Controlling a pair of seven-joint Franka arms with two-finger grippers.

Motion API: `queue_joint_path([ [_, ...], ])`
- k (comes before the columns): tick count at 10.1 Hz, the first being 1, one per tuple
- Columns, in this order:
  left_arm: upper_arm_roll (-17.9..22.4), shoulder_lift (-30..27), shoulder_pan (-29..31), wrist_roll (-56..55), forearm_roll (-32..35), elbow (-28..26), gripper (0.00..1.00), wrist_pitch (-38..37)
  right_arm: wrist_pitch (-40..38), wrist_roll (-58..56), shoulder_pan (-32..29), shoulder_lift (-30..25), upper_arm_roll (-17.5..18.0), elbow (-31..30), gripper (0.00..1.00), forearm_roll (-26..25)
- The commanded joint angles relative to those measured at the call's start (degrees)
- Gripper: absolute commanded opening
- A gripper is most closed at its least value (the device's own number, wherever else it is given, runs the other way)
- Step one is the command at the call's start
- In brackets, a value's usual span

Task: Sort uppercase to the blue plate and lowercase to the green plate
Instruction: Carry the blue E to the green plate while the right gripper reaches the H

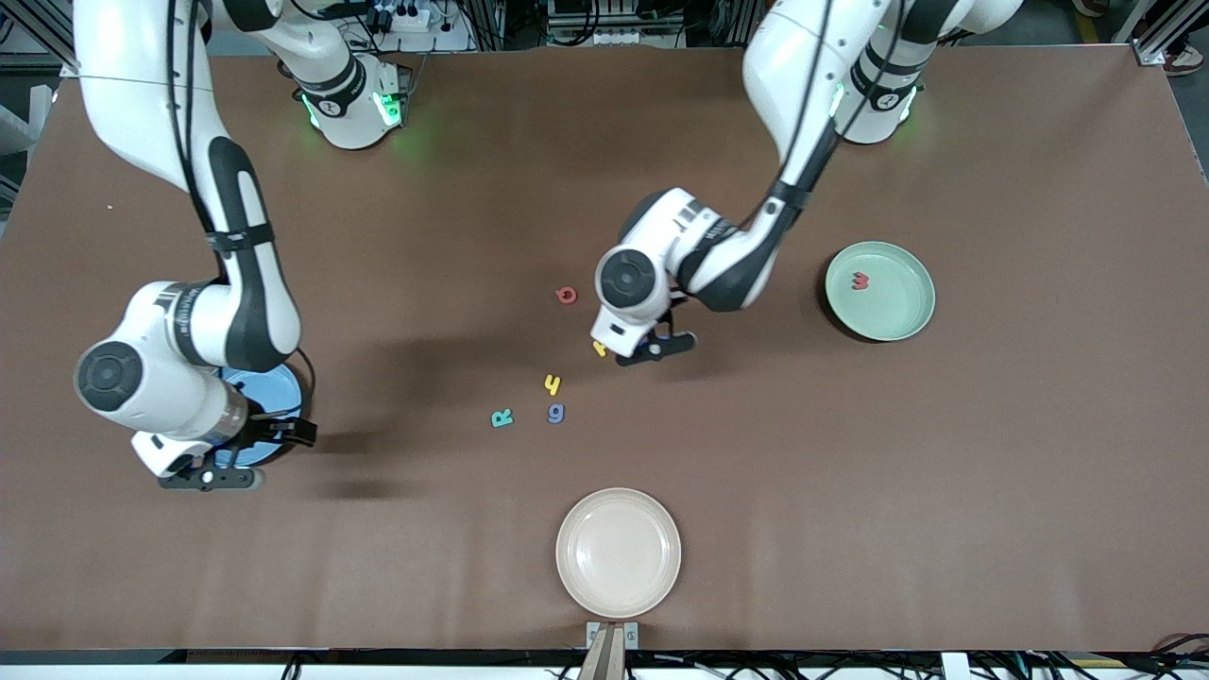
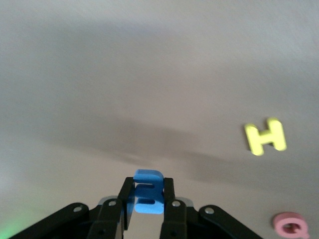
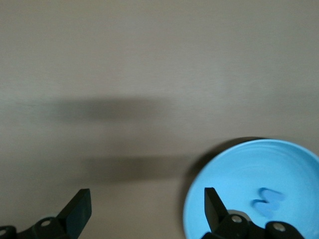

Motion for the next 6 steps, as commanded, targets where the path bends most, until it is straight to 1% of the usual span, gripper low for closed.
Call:
queue_joint_path([
  [1,-0.3,-5.1,6.9,9.5,-0.6,-4.6,0.15,-4.0,-0.5,7.1,3.6,2.5,-0.4,4.0,1.0,0.9],
  [2,-0.1,-5.2,9.7,13.5,-0.3,-4.9,0.15,-5.4,-0.4,9.4,6.8,3.5,-0.4,4.9,1.0,0.8],
  [4,-0.2,-5.9,14.2,19.2,3.8,-6.4,0.15,-5.5,-0.3,10.0,13.6,5.5,-0.4,6.9,1.0,0.6],
  [5,-0.2,-6.2,16.0,22.0,4.9,-7.8,0.15,-5.5,-0.2,9.9,16.6,6.3,-0.4,7.8,1.0,0.5],
  [6,-0.4,-7.4,18.1,24.5,7.5,-10.0,0.15,-5.5,-0.3,10.0,19.2,6.8,-0.4,8.4,1.0,0.5],
])
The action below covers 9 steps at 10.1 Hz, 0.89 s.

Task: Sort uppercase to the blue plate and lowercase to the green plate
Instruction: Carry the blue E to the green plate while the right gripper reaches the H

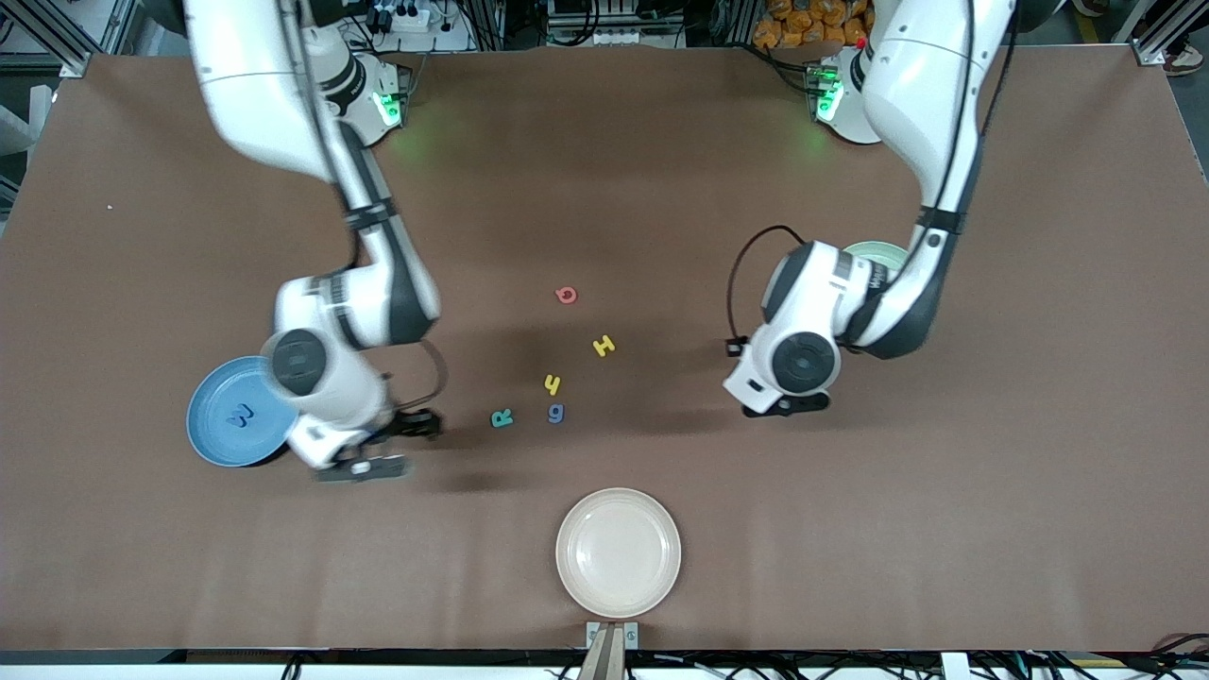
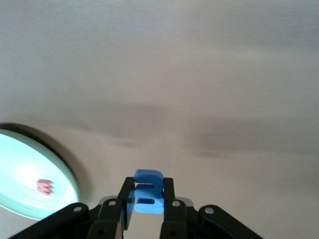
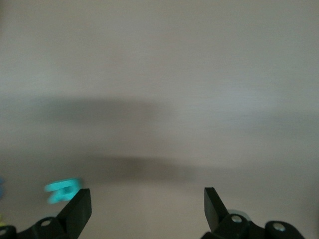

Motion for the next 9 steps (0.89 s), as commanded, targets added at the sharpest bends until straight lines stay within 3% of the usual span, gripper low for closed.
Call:
queue_joint_path([
  [1,-2.2,-5.1,4.6,5.1,5.3,-7.2,0.15,0.2,-0.3,1.0,5.7,2.5,-0.7,2.8,1.0,0.5],
  [3,-4.2,-7.6,8.9,7.5,8.7,-12.4,0.15,1.1,1.0,7.3,10.9,4.7,-0.7,4.0,1.0,0.5],
  [5,-9.2,-10.9,15.6,7.9,13.8,-19.8,0.15,6.0,1.1,11.8,14.4,9.0,-0.7,9.1,1.0,0.5],
  [9,-9.8,-20.0,21.6,13.7,17.8,-36.1,0.15,13.1,1.1,13.3,19.7,12.6,-0.7,12.3,1.0,0.7],
])
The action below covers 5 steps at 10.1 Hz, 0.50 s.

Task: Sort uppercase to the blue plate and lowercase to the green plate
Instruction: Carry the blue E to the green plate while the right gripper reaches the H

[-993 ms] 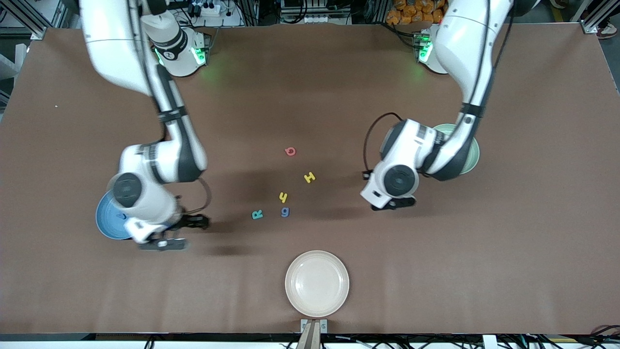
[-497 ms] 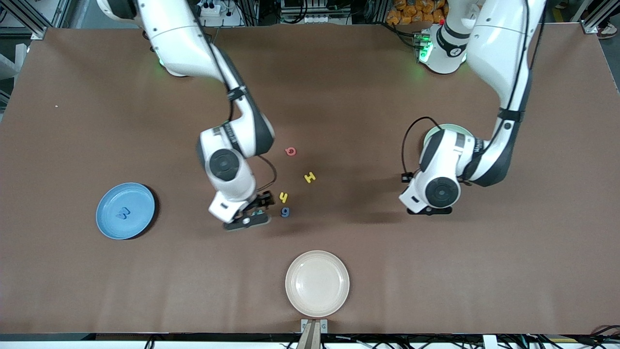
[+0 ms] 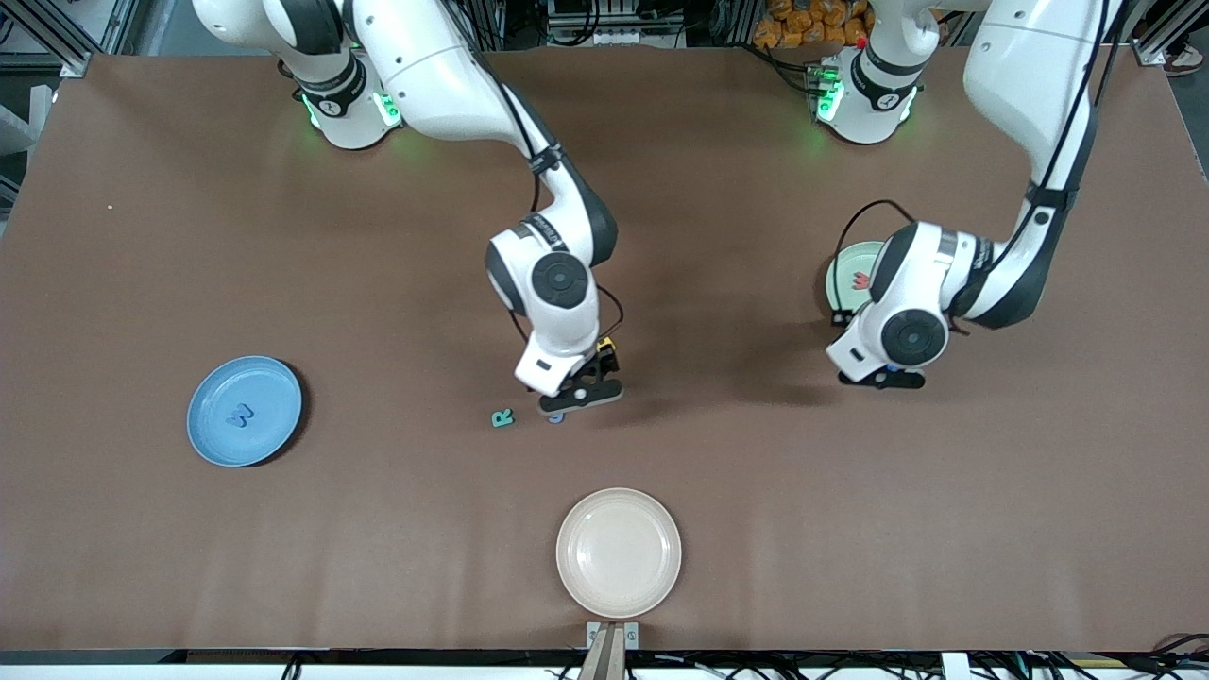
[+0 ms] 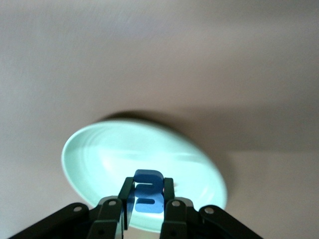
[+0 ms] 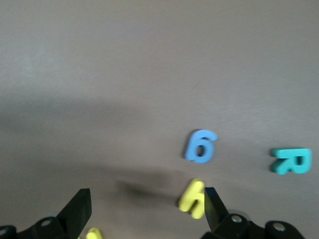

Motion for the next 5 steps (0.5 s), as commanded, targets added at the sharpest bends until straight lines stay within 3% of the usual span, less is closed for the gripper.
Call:
queue_joint_path([
  [1,-1.1,-6.1,3.4,2.0,2.7,-9.8,0.15,4.7,-0.3,-0.1,1.7,1.7,-0.7,2.2,1.0,0.7],
  [3,-1.0,-5.6,4.4,2.0,5.0,-12.6,0.18,9.9,0.4,-5.2,2.7,1.3,0.7,0.2,1.0,0.9],
  [5,-1.0,-5.3,5.4,2.0,6.1,-14.8,0.22,11.8,6.6,-6.1,4.1,-0.8,2.4,-6.6,1.0,0.9],
])
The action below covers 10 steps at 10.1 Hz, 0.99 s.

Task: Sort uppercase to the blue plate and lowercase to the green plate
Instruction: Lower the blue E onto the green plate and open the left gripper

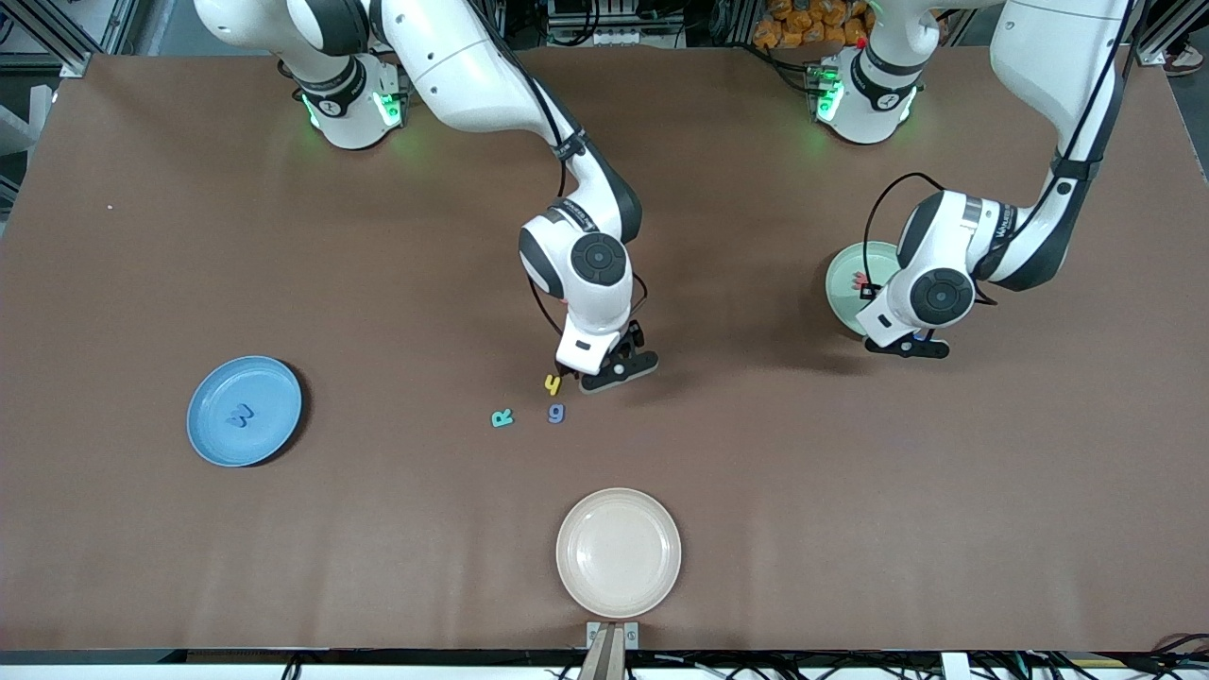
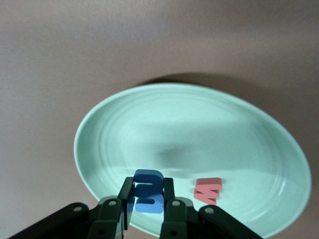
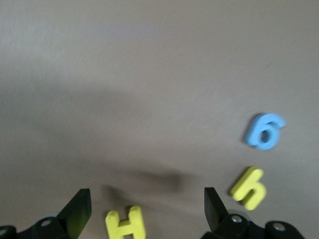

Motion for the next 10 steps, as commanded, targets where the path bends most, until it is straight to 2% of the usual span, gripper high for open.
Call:
queue_joint_path([
  [1,-0.9,-1.4,1.5,0.4,1.8,-3.6,0.24,1.7,6.4,-2.7,1.8,-2.3,0.9,-6.9,1.0,0.9],
  [2,-0.9,-1.4,1.5,0.4,1.8,-3.9,0.55,1.7,6.1,-3.0,1.7,-2.8,1.2,-7.2,1.0,0.9],
  [3,-0.9,-1.5,1.5,0.5,1.8,-3.9,0.81,1.7,5.6,-3.7,1.8,-3.1,1.5,-7.4,1.0,0.9],
  [6,-1.1,-3.7,1.4,0.9,1.5,-3.2,0.86,0.7,0.0,-4.5,1.9,-5.8,1.5,-8.3,1.0,0.9],
  [8,-1.4,-4.3,1.2,1.0,0.7,-1.1,0.89,0.7,-0.2,-5.6,1.7,-5.9,1.5,-8.3,1.0,0.9],
  [10,-2.5,-3.7,1.2,1.0,-4.6,2.5,0.89,0.7,0.7,-9.5,1.6,-5.8,1.4,-8.2,1.0,0.9],
])
